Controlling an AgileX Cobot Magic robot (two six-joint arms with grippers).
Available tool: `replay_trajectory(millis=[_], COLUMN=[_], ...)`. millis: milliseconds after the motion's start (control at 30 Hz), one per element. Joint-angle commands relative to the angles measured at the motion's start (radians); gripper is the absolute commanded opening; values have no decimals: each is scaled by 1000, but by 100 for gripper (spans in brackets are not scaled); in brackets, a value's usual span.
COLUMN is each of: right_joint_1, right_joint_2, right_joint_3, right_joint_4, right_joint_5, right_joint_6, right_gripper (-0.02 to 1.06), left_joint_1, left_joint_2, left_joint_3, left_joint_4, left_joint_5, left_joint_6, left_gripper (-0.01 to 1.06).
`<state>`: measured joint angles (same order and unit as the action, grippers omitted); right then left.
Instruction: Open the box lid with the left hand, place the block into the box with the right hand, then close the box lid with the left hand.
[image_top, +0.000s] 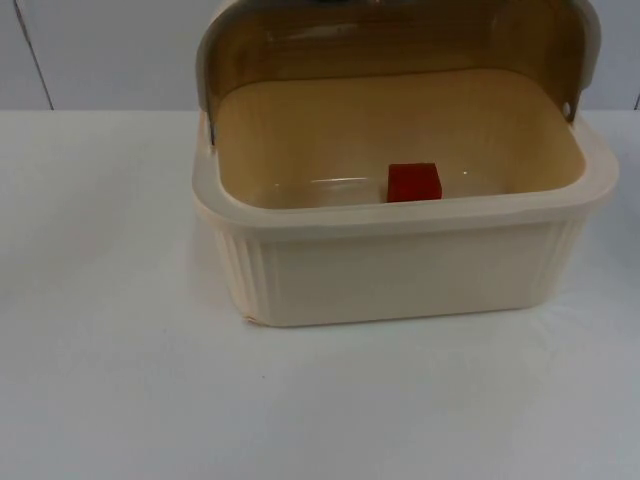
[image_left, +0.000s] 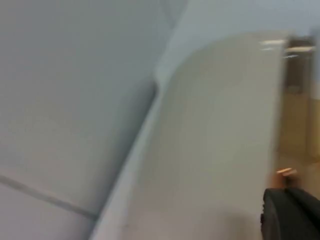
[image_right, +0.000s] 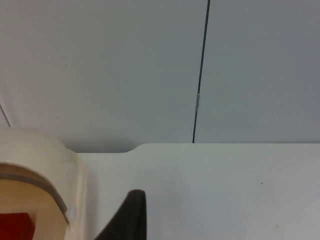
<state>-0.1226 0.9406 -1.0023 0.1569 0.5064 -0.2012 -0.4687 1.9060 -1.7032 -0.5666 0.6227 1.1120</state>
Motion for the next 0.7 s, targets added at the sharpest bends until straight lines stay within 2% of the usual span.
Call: replay_trajectory(millis=[0,67,167,233,367,500,667], right_joint_1=[7,7,7,7,7,7,7], right_joint_2=[-4,-4,-4,-4,-4,-4,-4], right_joint_3=[-3,-3,-3,-3,-3,-3,-3], right_joint_4=[2,2,2,2,2,2,2], right_joint_5=[-1,1,1,1,-2,-5,-9], right_joint_6=[18,22,22,22,22,22,22], right_gripper=[104,104,104,104,104,104,104], left_joint_1=[-2,-15,-20,-22,-26,-26,-33], left_joint_2=[-3,-3,22,31,59,77,79], left_joint_3=[-17,-17,-17,-17,-17,-17,-17], left_joint_4=[120,187,193,193,158,137,86], left_joint_5=[-52,-72,-133,-140,-83,-87,-37], left_joint_6=[-30,-30,-25,-9,111,146,175], left_gripper=[0,0,0,0,0,0,0])
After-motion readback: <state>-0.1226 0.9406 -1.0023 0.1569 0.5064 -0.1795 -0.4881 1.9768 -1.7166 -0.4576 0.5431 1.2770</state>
